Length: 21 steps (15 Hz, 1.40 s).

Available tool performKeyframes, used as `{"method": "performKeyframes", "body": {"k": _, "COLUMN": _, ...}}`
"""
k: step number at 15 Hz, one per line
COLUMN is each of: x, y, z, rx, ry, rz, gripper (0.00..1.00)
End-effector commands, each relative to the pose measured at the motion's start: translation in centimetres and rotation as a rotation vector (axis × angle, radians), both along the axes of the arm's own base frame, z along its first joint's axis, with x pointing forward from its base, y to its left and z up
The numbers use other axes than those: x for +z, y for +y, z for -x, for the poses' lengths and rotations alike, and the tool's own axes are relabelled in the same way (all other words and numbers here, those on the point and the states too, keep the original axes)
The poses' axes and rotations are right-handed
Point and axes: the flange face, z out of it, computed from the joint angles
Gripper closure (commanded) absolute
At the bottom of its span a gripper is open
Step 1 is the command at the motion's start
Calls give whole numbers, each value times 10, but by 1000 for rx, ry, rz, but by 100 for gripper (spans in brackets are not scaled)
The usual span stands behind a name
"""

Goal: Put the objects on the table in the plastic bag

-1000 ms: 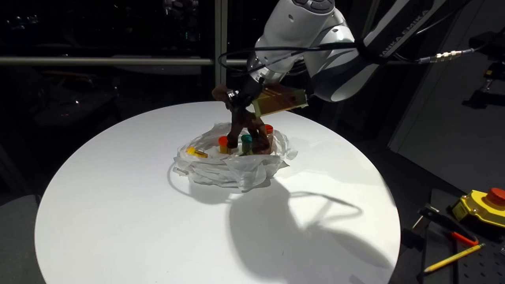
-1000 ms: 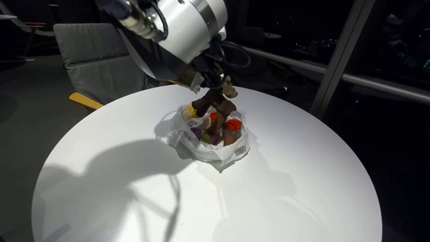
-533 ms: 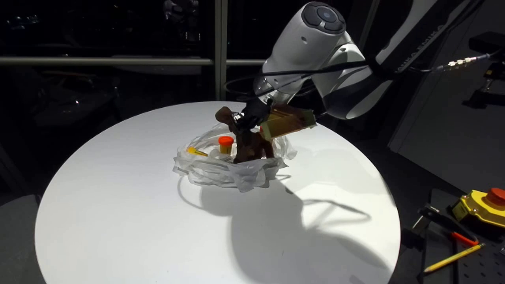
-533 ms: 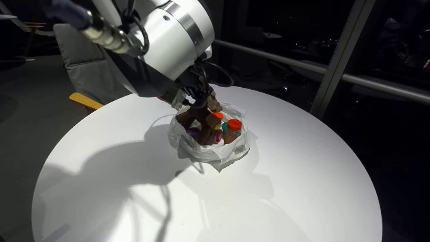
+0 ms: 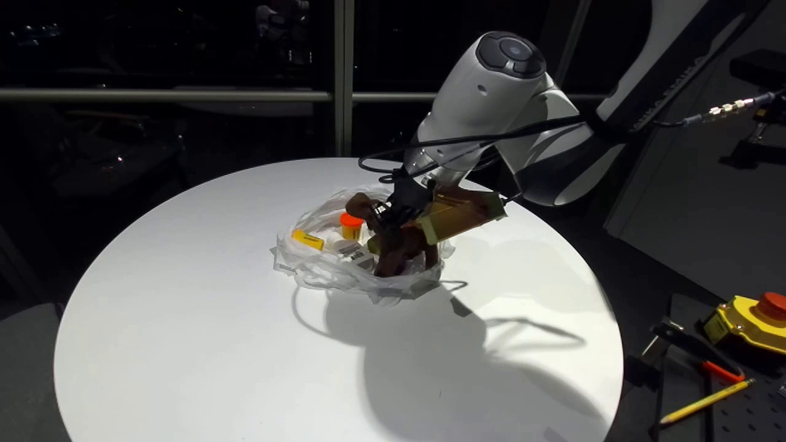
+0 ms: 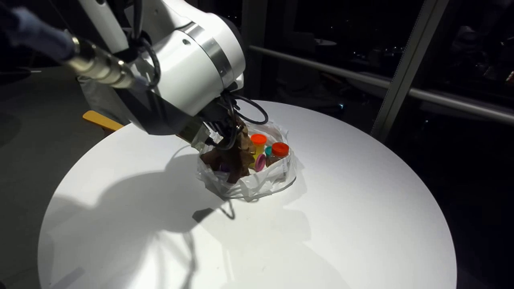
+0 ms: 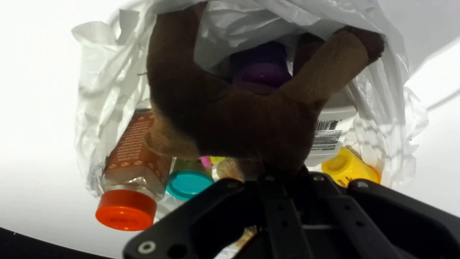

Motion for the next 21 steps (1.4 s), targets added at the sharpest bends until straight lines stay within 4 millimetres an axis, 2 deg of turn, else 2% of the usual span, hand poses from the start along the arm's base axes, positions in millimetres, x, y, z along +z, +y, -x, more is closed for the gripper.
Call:
{"method": "performKeyframes", "body": {"k": 1, "x": 5, "y": 11, "z": -4, "rx": 28, "ry": -10, "rz": 4, "gripper": 93}}
{"method": "performKeyframes", "body": {"k": 4, "x": 10, "y": 21, "z": -11, "rx": 52, "ry": -18, "rz": 30, "gripper": 93}}
{"method": "performKeyframes", "body": {"k": 9, "x": 3, "y": 27, "z": -29, "rx": 91, "ry": -3, "rz": 152, "gripper": 91}}
{"method": "performKeyframes", "body": {"k": 10, "x": 1, "y": 26, "z": -32, "rx": 92, "ry": 7, "rz": 170, "gripper": 63}}
{"method": "performKeyframes", "body": {"k": 11, "x": 1, "y": 24, "z": -35, "rx": 89, "ry": 10, "rz": 180, "gripper": 62}}
{"method": "performKeyframes", "body": {"k": 14, "x": 15, "y": 20, "z": -40, "rx": 88, "ry": 4, "rz": 195, "gripper": 40}}
{"method": "performKeyframes", "body": {"k": 16, "x": 35, "y": 18, "z": -41, "rx": 87, "ry": -15, "rz": 176, "gripper": 26}}
{"method": "performKeyframes", "body": {"k": 19, "x": 70, "y": 11, "z": -23, "rx": 64, "ry": -8, "rz": 123, "gripper": 4}}
{"method": "performKeyframes", "body": {"k": 21, "x": 87, "y": 6, "z": -1, "rx": 54, "ry": 38, "rz": 70, "gripper": 0}}
